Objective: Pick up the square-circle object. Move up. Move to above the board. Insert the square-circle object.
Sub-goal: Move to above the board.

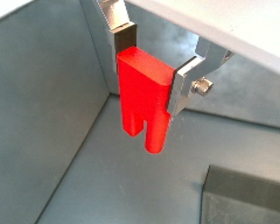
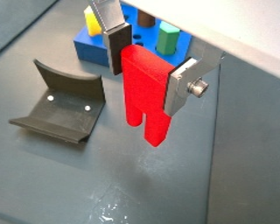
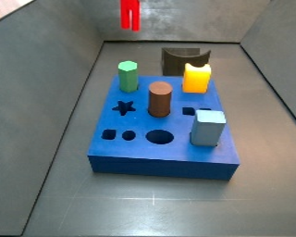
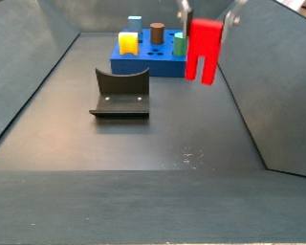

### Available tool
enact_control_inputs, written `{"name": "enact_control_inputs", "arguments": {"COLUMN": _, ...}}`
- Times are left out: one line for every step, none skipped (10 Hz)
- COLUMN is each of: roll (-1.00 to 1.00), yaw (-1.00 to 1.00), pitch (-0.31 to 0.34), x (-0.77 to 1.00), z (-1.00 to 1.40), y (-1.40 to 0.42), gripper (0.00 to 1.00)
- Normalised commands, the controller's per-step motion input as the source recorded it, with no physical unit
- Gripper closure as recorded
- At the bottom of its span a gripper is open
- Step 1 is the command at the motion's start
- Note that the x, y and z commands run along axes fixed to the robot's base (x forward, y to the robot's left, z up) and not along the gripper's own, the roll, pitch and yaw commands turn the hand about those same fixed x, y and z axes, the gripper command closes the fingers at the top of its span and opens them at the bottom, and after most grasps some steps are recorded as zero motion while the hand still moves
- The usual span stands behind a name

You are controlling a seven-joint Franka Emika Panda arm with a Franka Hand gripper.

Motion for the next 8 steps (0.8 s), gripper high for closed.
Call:
{"name": "enact_control_inputs", "arguments": {"roll": -0.09, "yaw": 0.05, "pitch": 0.073, "x": 0.02, "z": 1.00, "y": 0.11, "gripper": 1.00}}
{"name": "enact_control_inputs", "arguments": {"roll": -0.09, "yaw": 0.03, "pitch": 0.071, "x": 0.02, "z": 1.00, "y": 0.10, "gripper": 1.00}}
{"name": "enact_control_inputs", "arguments": {"roll": -0.09, "yaw": 0.01, "pitch": 0.072, "x": 0.02, "z": 1.00, "y": 0.10, "gripper": 1.00}}
{"name": "enact_control_inputs", "arguments": {"roll": -0.10, "yaw": 0.00, "pitch": 0.069, "x": 0.02, "z": 1.00, "y": 0.09, "gripper": 1.00}}
{"name": "enact_control_inputs", "arguments": {"roll": -0.10, "yaw": -0.01, "pitch": 0.072, "x": 0.02, "z": 1.00, "y": 0.09, "gripper": 1.00}}
{"name": "enact_control_inputs", "arguments": {"roll": -0.10, "yaw": -0.02, "pitch": 0.075, "x": 0.03, "z": 1.00, "y": 0.08, "gripper": 1.00}}
{"name": "enact_control_inputs", "arguments": {"roll": -0.10, "yaw": -0.02, "pitch": 0.076, "x": 0.02, "z": 0.92, "y": 0.07, "gripper": 1.00}}
{"name": "enact_control_inputs", "arguments": {"roll": -0.10, "yaw": -0.02, "pitch": 0.076, "x": 0.02, "z": 0.69, "y": 0.05, "gripper": 1.00}}
